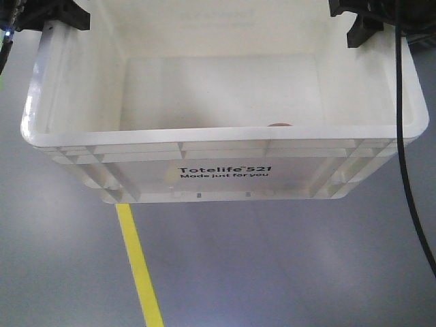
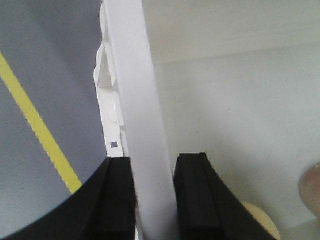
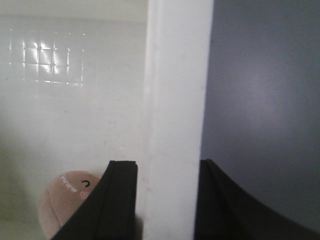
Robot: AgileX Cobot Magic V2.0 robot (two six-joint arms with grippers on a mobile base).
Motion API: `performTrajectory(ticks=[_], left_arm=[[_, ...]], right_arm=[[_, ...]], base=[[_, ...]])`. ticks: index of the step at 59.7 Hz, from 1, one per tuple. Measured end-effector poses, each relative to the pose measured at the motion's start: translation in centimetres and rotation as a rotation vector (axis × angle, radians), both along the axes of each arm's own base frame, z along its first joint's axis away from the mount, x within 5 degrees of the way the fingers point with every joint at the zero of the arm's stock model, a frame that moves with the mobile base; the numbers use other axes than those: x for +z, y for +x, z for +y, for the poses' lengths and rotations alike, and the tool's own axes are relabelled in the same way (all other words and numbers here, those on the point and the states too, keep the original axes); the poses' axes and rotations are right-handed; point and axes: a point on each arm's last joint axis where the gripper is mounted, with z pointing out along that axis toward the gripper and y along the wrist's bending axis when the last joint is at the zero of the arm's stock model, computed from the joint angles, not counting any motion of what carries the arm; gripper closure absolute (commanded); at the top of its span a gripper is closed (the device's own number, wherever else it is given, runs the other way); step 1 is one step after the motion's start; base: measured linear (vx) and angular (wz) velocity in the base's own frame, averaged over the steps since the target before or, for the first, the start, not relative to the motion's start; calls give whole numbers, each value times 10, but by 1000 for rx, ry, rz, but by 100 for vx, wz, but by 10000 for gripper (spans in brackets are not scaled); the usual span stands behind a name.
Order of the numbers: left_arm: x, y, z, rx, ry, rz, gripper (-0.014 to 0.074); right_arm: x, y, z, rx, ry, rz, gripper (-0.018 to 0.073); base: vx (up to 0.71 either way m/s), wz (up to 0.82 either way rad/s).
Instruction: Place moving items into box and shelve
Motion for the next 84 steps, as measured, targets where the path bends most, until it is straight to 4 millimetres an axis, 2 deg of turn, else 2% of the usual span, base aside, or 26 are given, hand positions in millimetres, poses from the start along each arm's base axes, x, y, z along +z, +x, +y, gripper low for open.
performTrajectory(ticks=[42,84], left_arm=[[0,0,0,0,2,0,596],[0,0,0,1,2,-1,596]], right_arm=[[0,0,0,0,1,-1,564],[1,-1,0,0,1,-1,564]], base=[[57,-48],[45,-66]])
